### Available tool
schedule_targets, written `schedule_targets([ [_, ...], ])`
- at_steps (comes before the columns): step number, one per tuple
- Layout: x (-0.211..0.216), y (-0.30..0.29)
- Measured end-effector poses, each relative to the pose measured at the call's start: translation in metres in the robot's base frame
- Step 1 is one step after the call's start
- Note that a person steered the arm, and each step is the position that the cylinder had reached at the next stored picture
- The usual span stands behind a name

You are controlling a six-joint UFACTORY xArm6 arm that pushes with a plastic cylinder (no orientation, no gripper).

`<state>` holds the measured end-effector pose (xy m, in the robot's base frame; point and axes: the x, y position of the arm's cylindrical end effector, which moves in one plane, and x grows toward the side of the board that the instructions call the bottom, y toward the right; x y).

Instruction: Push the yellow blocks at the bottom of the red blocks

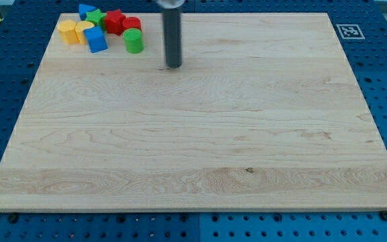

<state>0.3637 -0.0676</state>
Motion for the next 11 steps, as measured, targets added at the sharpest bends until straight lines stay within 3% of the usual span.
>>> schedule_targets([
  [1, 0.018, -0.084],
  [3, -0.036, -0.235],
  [6, -0.064, -0.237],
  [8, -0.128, -0.237],
  [10, -0.112, -0.225],
  [11, -0.098, -0.191],
])
